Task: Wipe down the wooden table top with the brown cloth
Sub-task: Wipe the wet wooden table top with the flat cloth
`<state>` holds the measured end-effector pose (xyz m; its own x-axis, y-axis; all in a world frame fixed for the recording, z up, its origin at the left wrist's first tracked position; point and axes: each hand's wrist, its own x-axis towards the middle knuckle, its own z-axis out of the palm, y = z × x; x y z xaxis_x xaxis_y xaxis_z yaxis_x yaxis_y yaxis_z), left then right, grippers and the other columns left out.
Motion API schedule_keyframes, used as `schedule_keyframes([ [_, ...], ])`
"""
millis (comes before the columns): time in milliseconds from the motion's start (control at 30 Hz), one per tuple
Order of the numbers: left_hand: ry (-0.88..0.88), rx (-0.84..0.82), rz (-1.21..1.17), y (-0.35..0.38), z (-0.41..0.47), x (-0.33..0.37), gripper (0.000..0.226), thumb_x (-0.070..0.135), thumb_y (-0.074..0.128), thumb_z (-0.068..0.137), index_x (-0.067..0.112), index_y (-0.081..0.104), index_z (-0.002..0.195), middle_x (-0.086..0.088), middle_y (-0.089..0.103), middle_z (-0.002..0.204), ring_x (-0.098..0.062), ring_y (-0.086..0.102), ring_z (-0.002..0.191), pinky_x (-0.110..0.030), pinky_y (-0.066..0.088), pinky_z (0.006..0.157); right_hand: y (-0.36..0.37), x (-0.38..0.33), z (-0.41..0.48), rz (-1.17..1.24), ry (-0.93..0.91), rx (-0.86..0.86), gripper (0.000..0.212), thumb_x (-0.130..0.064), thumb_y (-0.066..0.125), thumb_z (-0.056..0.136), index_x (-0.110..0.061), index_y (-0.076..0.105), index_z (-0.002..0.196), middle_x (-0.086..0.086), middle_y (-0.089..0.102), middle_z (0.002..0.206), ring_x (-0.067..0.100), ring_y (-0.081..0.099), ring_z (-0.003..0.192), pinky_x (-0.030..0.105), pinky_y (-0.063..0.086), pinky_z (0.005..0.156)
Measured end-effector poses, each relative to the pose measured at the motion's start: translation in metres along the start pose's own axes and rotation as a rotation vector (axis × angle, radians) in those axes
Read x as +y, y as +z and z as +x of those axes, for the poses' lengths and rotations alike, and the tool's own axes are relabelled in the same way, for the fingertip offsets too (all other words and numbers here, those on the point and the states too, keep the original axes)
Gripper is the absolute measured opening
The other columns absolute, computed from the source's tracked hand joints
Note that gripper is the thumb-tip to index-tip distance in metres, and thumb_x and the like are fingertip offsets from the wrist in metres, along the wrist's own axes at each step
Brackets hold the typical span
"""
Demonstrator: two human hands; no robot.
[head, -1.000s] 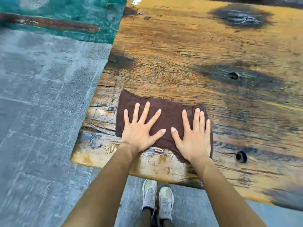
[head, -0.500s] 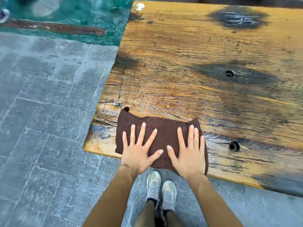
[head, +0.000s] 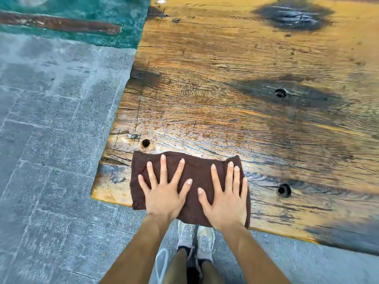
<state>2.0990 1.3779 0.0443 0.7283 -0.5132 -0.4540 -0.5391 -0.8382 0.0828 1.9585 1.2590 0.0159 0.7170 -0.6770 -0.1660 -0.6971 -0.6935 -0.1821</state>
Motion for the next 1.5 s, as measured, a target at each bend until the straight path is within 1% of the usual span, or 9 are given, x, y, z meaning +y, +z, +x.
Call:
schedule_keyframes([
  [167, 0.005, -0.006, 0.025, -0.017, 0.045, 0.004, 0.069, 0.082, -0.002, 0.089, 0.061, -0.025, 0.151, -0.002, -0.029, 0.171, -0.049, -0.020, 0.155, -0.076, -0.001, 0.119, -0.003, -0.005, 0.038, 0.034, 0.059, -0.011, 0.077, -0.073, 0.028, 0.100, -0.036, 0.014, 0.167, 0.019, 0.000, 0.174, 0.035, -0.005, 0.162, 0.060, 0.007, 0.128],
  [300, 0.064, 0.041, 0.028, -0.032, 0.087, 0.002, 0.070, 0.084, 0.001, 0.089, 0.062, -0.027, 0.150, -0.001, -0.034, 0.168, -0.048, -0.026, 0.153, -0.076, -0.006, 0.118, -0.007, -0.008, 0.075, 0.054, 0.053, 0.008, 0.078, -0.074, 0.026, 0.100, -0.037, 0.011, 0.167, 0.019, -0.003, 0.174, 0.034, -0.006, 0.162, 0.060, 0.008, 0.128],
  [433, 0.136, 0.077, 0.059, -0.051, 0.136, 0.002, 0.072, 0.087, -0.003, 0.087, 0.062, -0.027, 0.150, -0.001, -0.036, 0.168, -0.047, -0.030, 0.152, -0.075, -0.010, 0.118, -0.014, -0.008, 0.128, 0.059, 0.050, 0.017, 0.080, -0.077, 0.026, 0.098, -0.037, 0.012, 0.166, 0.018, -0.003, 0.174, 0.033, -0.006, 0.162, 0.058, 0.003, 0.129],
  [533, 0.173, 0.097, 0.079, -0.068, 0.175, 0.005, 0.076, 0.090, -0.011, 0.081, 0.062, -0.027, 0.150, 0.000, -0.032, 0.169, -0.046, -0.029, 0.153, -0.075, -0.011, 0.117, -0.023, -0.006, 0.173, 0.057, 0.041, -0.038, 0.082, -0.080, 0.019, 0.096, -0.041, 0.002, 0.166, 0.014, -0.014, 0.173, 0.029, -0.018, 0.160, 0.055, -0.005, 0.129],
  [667, 0.186, 0.139, 0.072, -0.091, 0.232, 0.017, 0.073, 0.089, 0.000, 0.087, 0.063, -0.026, 0.150, 0.001, -0.030, 0.170, -0.043, -0.028, 0.154, -0.075, -0.011, 0.118, -0.035, -0.009, 0.236, 0.053, 0.073, -0.056, 0.083, -0.082, 0.013, 0.094, -0.043, -0.007, 0.164, 0.012, -0.024, 0.171, 0.027, -0.026, 0.158, 0.053, -0.011, 0.128],
  [833, 0.217, 0.169, 0.053, -0.121, 0.304, 0.034, 0.071, 0.089, 0.001, 0.088, 0.064, -0.027, 0.148, 0.004, -0.030, 0.170, -0.041, -0.028, 0.154, -0.074, -0.011, 0.118, -0.047, -0.012, 0.310, 0.031, 0.116, -0.069, 0.082, -0.082, 0.011, 0.094, -0.044, -0.016, 0.162, 0.011, -0.029, 0.170, 0.026, -0.032, 0.156, 0.052, -0.015, 0.127],
  [967, 0.232, 0.195, 0.035, -0.150, 0.369, 0.047, 0.071, 0.088, 0.001, 0.087, 0.065, -0.028, 0.147, 0.004, -0.032, 0.169, -0.040, -0.031, 0.154, -0.074, -0.012, 0.118, -0.056, -0.018, 0.380, 0.029, 0.138, -0.028, 0.082, -0.083, 0.010, 0.094, -0.044, -0.017, 0.162, 0.011, -0.028, 0.170, 0.026, -0.030, 0.156, 0.052, -0.014, 0.127],
  [1200, 0.260, 0.287, 0.014, -0.210, 0.503, 0.073, 0.070, 0.088, 0.007, 0.091, 0.065, -0.020, 0.151, 0.004, -0.024, 0.172, -0.041, -0.024, 0.156, -0.074, -0.013, 0.117, -0.080, -0.028, 0.524, 0.006, 0.151, 0.032, 0.084, -0.083, 0.004, 0.091, -0.044, -0.015, 0.163, 0.014, -0.024, 0.172, 0.028, -0.027, 0.158, 0.053, -0.013, 0.127],
  [1500, 0.269, 0.296, 0.010, -0.270, 0.616, 0.095, 0.070, 0.087, 0.011, 0.091, 0.065, -0.008, 0.154, 0.006, -0.019, 0.174, -0.039, -0.022, 0.157, -0.074, -0.014, 0.117, -0.102, -0.034, 0.656, -0.034, 0.139, 0.058, 0.085, -0.084, 0.011, 0.093, -0.043, -0.007, 0.165, 0.016, -0.016, 0.174, 0.030, -0.020, 0.160, 0.053, -0.013, 0.127],
])
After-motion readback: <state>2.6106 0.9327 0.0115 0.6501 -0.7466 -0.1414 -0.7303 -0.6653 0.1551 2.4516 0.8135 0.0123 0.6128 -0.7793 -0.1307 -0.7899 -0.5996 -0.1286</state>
